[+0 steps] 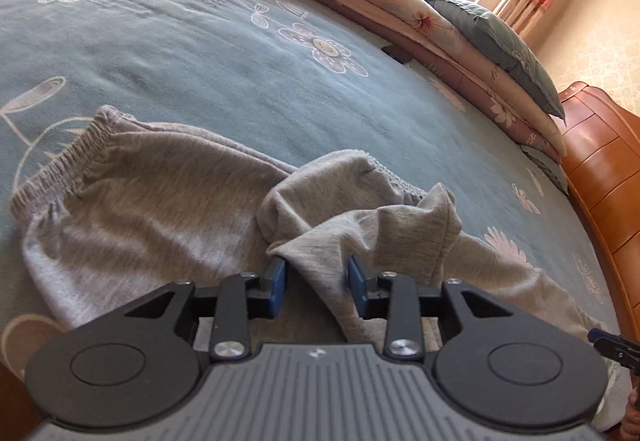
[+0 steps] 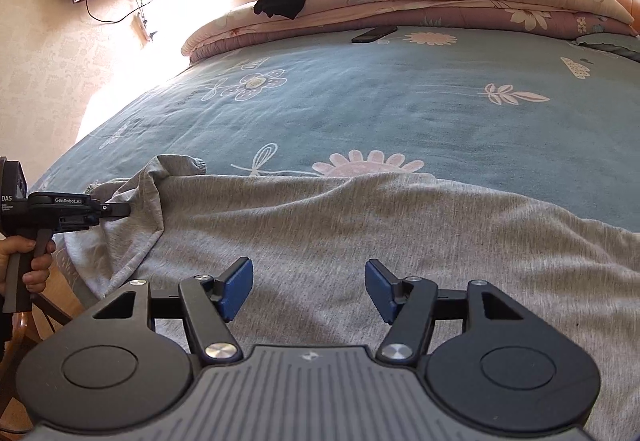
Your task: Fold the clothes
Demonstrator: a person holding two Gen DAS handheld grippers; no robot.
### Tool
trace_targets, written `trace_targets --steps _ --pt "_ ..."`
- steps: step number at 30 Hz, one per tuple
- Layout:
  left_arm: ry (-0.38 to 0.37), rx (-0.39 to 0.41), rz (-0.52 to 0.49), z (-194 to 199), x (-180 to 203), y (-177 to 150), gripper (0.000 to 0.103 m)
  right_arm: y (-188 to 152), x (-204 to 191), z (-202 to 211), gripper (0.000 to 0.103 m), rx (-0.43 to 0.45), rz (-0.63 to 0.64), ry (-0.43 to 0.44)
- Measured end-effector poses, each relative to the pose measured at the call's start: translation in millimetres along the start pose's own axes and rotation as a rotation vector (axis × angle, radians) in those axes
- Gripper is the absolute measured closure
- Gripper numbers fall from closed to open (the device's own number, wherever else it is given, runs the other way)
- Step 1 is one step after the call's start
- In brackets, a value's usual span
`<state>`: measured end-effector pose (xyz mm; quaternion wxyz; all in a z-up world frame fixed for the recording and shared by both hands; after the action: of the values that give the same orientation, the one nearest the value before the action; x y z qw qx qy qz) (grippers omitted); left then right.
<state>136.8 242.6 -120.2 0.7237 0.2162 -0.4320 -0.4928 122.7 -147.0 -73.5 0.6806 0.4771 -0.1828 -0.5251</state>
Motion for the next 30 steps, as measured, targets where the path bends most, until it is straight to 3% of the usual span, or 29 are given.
trace_targets --steps 3,5,8,9,11,15,17,19,20,21,23,25,28,30 --pt "0.083 0.063 -0.096 22 -3 18 0.059 16 3 -10 0.035 -0.004 0.01 0.026" --pt "0.033 0.077 -0.131 31 14 29 0.059 27 4 -19 0.035 -0.009 0.011 0.051" --pt "-0.161 0.051 -0.206 27 76 33 0.05 35 -2 -43 0.035 -0.042 0.019 0.102" --pt "-0.237 0.025 -0.224 21 98 29 0.043 36 -5 -52 0.035 -0.058 0.025 0.11" --pt "-0.386 -0.036 -0.256 3 144 14 0.041 34 -6 -71 0.035 -0.091 0.033 0.115" --pt "-0.514 -0.191 -0.316 -51 193 -22 0.041 25 3 -93 0.034 -0.139 0.05 0.081" --pt "-0.531 -0.246 -0.361 -77 204 -38 0.041 19 11 -101 0.034 -0.173 0.003 0.107" --pt "-0.42 -0.247 -0.403 -103 195 -41 0.042 13 17 -113 0.034 -0.194 -0.018 0.12" --pt "-0.39 -0.225 -0.396 -111 187 -37 0.047 14 20 -120 0.034 -0.182 -0.018 0.117" --pt "-0.406 -0.204 -0.362 -114 181 -31 0.05 15 23 -127 0.033 -0.166 -0.016 0.114" --pt "-0.351 -0.153 -0.309 -119 164 -17 0.05 21 28 -139 0.031 -0.131 -0.011 0.092" --pt "-0.26 -0.11 -0.327 -121 154 -6 0.056 31 33 -147 0.031 -0.091 -0.004 0.052" --pt "-0.358 -0.109 -0.291 -111 166 0 0.05 42 32 -135 0.031 -0.057 0.045 0.041" --pt "-0.419 -0.108 -0.301 -104 181 0 0.045 37 27 -122 0.029 -0.07 0.071 0.079"
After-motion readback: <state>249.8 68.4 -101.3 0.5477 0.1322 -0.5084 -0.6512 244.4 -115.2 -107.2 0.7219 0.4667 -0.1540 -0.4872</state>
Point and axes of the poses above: each gripper's, at about its wrist camera, not at the fingertips, and z roughly against the way its jaws point, x to its right, y to its top, the point moved 8 cm from there along -z, roughly the way its jaws point, and after that the axes turned 11 degrees about x, right-handed, at the moved point
